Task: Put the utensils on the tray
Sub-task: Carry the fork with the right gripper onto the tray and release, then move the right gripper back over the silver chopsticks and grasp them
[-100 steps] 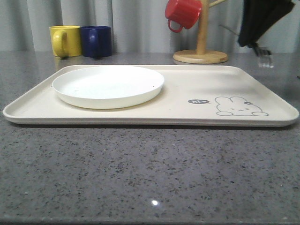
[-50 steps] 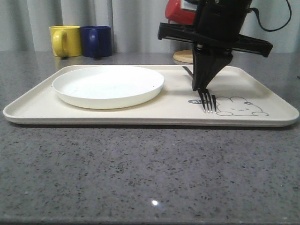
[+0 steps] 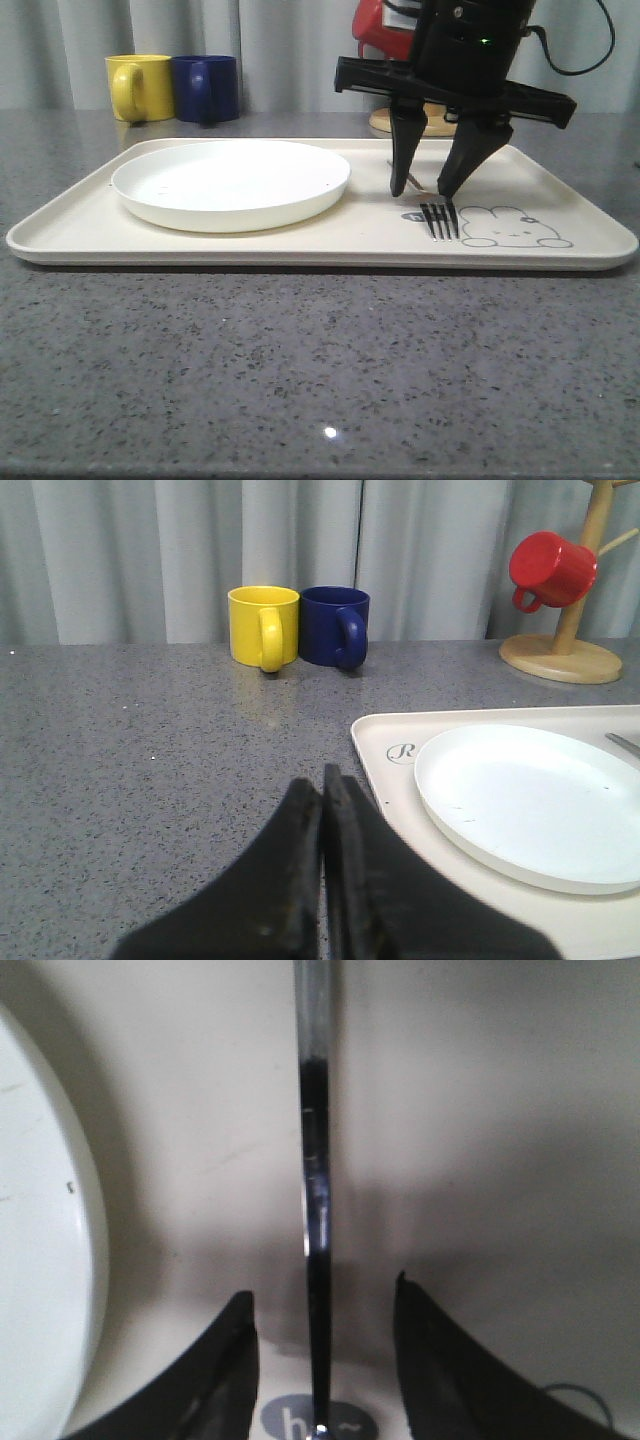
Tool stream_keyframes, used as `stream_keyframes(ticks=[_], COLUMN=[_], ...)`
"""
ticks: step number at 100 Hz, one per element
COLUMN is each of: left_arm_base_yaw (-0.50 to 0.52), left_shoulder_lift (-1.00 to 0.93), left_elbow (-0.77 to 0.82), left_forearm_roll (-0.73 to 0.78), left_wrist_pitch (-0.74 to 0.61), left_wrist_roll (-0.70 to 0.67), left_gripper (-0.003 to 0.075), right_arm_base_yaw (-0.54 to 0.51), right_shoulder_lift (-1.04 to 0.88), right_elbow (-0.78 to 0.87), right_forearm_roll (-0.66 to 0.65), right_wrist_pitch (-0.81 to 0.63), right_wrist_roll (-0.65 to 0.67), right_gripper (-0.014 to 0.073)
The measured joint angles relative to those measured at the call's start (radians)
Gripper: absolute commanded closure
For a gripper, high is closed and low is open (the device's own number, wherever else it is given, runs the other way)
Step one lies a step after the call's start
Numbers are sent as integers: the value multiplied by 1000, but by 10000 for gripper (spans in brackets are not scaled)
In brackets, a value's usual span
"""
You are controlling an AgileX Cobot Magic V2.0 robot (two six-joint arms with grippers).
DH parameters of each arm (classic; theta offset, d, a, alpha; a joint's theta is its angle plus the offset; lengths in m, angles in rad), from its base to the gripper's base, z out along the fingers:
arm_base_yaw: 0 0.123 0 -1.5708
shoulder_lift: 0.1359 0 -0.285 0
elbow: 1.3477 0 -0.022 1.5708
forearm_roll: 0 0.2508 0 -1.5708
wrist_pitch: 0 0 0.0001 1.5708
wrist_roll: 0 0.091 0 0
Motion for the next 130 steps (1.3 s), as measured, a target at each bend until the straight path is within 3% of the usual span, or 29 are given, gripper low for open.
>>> stream_keyframes(ticks=[27, 86, 130], left_arm_base_yaw=[0, 0, 0], left_shoulder_lift=[0, 0, 0], left_elbow=[0, 0, 0], left_forearm_roll=[0, 0, 0], left_wrist_pitch=[0, 0, 0], left_wrist_roll=[0, 0, 0], left_gripper=[738, 738, 738], right_arm_base_yaw=[-53, -489, -526], right_shoulder_lift=[-87, -147, -50], right_elbow=[-22, -22, -22], right_forearm_roll=[-13, -30, -50], right_wrist_pitch=[43, 193, 201], right_wrist_roll=[-122, -327, -357], right_gripper=[230, 230, 230])
